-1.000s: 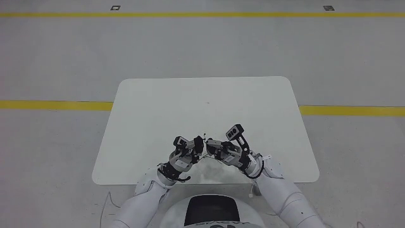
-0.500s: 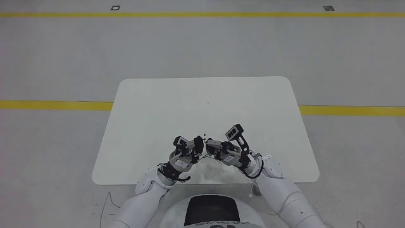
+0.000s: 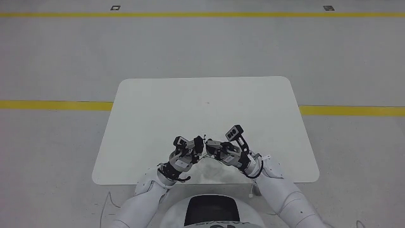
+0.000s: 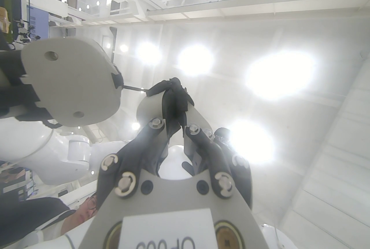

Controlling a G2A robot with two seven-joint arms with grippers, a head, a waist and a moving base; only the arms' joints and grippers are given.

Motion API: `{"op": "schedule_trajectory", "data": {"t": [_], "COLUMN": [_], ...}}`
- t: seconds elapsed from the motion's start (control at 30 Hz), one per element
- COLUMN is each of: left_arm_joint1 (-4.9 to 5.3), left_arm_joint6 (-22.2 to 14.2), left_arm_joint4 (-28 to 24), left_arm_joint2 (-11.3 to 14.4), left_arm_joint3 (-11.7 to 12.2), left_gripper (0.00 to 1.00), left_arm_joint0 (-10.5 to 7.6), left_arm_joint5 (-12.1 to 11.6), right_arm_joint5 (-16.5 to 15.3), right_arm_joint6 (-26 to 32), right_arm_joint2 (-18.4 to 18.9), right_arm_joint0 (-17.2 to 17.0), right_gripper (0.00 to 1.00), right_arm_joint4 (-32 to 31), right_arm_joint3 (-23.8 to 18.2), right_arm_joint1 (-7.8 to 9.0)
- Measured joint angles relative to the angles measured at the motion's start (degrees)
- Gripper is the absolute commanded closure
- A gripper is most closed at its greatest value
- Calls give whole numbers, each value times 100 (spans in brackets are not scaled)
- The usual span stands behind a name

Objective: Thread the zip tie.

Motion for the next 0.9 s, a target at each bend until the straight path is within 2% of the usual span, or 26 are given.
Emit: {"op": "schedule_trajectory", "data": {"t": [0.9], "left_arm_joint1": [0], "left_arm_joint6": [0], "left_arm_joint4": [0], "left_arm_joint2": [0], "left_arm_joint3": [0], "left_gripper": [100], "left_arm_joint0": [0], "left_arm_joint5": [0], "right_arm_joint5": [0], "right_arm_joint6": [7], "right_arm_joint2": [-43], "right_arm_joint0": [73], "right_gripper": [100], "right_arm_joint4": [11], "right_arm_joint3": [238], "right_arm_joint1": [-30]}}
